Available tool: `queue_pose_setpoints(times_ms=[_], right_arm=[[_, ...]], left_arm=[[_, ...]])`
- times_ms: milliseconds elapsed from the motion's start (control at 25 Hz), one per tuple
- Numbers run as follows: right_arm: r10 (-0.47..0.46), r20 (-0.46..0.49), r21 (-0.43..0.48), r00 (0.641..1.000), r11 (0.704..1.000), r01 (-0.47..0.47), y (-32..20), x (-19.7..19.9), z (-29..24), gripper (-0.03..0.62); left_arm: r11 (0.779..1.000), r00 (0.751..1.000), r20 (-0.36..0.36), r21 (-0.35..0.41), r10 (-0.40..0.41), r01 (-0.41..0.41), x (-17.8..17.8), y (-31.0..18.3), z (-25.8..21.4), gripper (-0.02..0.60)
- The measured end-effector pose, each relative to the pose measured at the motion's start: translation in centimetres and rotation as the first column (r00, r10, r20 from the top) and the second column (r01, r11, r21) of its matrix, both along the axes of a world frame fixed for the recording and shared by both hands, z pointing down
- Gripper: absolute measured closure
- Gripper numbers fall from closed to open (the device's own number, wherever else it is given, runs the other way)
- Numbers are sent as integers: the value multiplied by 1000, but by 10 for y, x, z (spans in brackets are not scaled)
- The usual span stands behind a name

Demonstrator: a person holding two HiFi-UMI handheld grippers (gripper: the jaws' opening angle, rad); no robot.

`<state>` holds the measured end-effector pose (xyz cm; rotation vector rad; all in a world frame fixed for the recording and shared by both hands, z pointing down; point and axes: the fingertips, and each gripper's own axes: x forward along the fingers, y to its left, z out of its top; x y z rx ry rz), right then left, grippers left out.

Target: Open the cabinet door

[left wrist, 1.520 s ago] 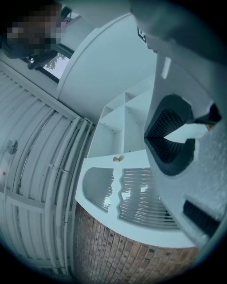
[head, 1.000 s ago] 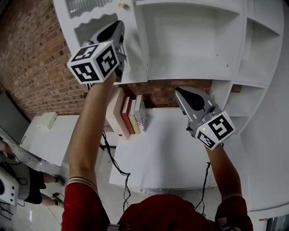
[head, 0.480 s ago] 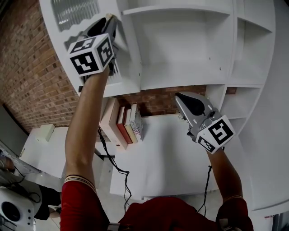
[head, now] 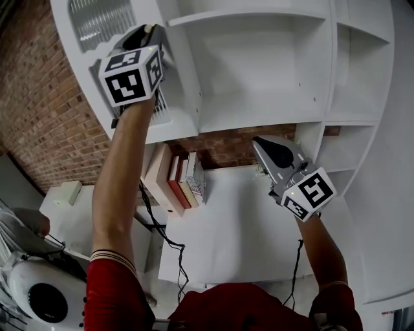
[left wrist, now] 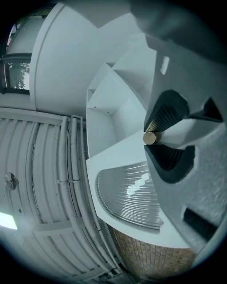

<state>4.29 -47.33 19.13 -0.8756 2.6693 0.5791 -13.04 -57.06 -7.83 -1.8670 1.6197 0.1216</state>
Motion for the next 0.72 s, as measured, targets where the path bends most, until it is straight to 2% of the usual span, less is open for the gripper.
queue_pose_setpoints(times_ms=[360, 720], right_arm=[[-31, 16, -38, 999, 999, 31, -1, -1, 17, 585], [-76, 51, -44, 996, 996, 78, 5, -10, 8, 585]], left_arm=[[997, 997, -26, 12, 73, -73, -1, 22, 1, 497], [984, 985, -54, 73, 165, -161, -8, 81, -4, 503]])
